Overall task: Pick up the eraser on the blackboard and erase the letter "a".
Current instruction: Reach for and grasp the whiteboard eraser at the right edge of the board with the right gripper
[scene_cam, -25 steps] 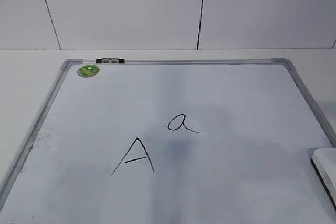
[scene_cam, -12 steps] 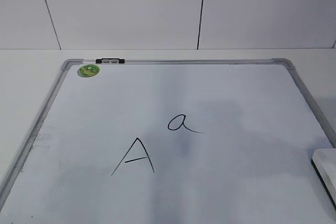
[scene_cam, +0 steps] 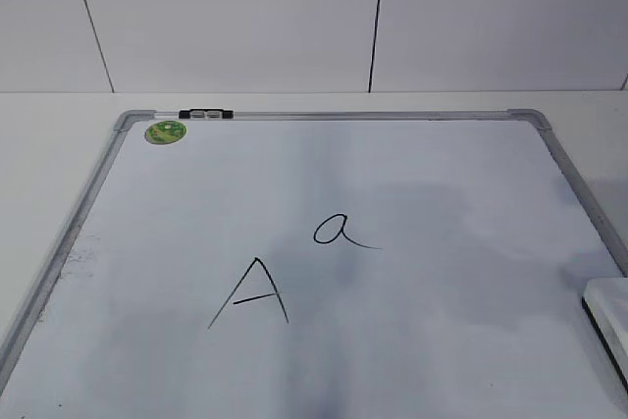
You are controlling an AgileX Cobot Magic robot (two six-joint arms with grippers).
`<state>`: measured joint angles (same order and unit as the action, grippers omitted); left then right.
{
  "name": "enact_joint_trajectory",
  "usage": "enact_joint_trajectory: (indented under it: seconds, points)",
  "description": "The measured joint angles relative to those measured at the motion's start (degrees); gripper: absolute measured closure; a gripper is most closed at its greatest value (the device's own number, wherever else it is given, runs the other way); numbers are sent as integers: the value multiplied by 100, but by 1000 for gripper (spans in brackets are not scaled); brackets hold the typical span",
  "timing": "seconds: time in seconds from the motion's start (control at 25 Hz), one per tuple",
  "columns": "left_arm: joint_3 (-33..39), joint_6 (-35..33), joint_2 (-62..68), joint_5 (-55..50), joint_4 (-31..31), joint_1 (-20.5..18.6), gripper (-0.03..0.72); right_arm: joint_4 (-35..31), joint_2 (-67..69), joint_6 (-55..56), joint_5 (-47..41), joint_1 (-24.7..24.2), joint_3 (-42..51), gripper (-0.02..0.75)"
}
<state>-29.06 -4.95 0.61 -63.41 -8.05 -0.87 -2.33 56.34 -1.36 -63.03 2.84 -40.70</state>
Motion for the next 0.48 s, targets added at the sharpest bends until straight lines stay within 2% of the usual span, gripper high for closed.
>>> enact_joint_trajectory:
  seconds: [0.24,0.48]
  points:
    - [0,0,0,0,0,0,255,0,317,0,479,0,0,164]
    - [0,0,0,0,0,0,255,0,649,0,576,0,0,164]
